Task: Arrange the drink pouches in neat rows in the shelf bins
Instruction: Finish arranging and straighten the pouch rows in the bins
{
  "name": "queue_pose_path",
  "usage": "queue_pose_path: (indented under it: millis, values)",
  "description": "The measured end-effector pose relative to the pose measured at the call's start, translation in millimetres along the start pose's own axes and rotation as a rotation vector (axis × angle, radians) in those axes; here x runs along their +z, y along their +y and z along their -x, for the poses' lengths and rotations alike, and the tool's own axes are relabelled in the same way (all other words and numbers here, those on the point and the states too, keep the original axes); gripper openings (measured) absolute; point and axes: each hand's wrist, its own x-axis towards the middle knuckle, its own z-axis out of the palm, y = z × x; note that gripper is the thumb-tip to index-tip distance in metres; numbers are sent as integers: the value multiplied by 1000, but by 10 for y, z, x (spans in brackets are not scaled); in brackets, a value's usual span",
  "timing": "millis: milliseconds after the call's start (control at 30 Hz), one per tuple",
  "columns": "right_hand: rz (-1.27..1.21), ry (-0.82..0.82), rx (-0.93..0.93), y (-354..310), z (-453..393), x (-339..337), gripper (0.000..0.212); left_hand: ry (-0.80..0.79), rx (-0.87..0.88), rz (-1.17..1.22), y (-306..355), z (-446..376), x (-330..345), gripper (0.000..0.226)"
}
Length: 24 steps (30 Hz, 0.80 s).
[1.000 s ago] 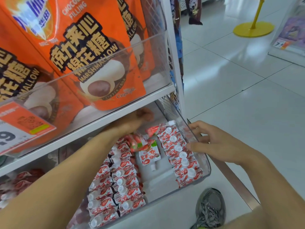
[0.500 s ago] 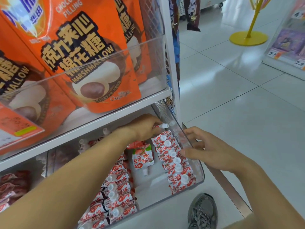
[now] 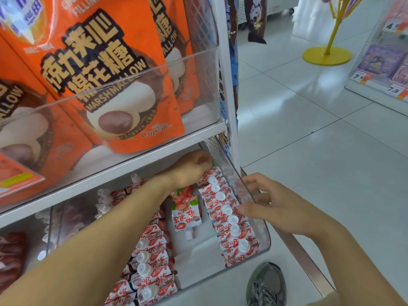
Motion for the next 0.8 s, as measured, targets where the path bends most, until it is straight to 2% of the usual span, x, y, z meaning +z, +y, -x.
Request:
queue_pose_path:
  millis: [67,133,233,367,467,800]
  values:
    - [0,-2,4,-7,-4,-1,66,-98,-14,-82,-30,-51,34,30]
    - [6,-2,5,-11,-15,-5,66,-164,-23,-109,-63,-70,38,33]
    - [25,-5,7,-12,-32,-15,57,-217,-54,-42,-121,-74,60,46]
    - [61,-33,23,-30,-51,-21,52,-237,-84,52,-89,-19,74,43]
    - [57,-36,37,-51,-51,-17,56,-221,-121,137,-79,-16,18,26]
    - [80,-64,57,-122,-82,-19,59,-218,-129,326,-46,52,89,27]
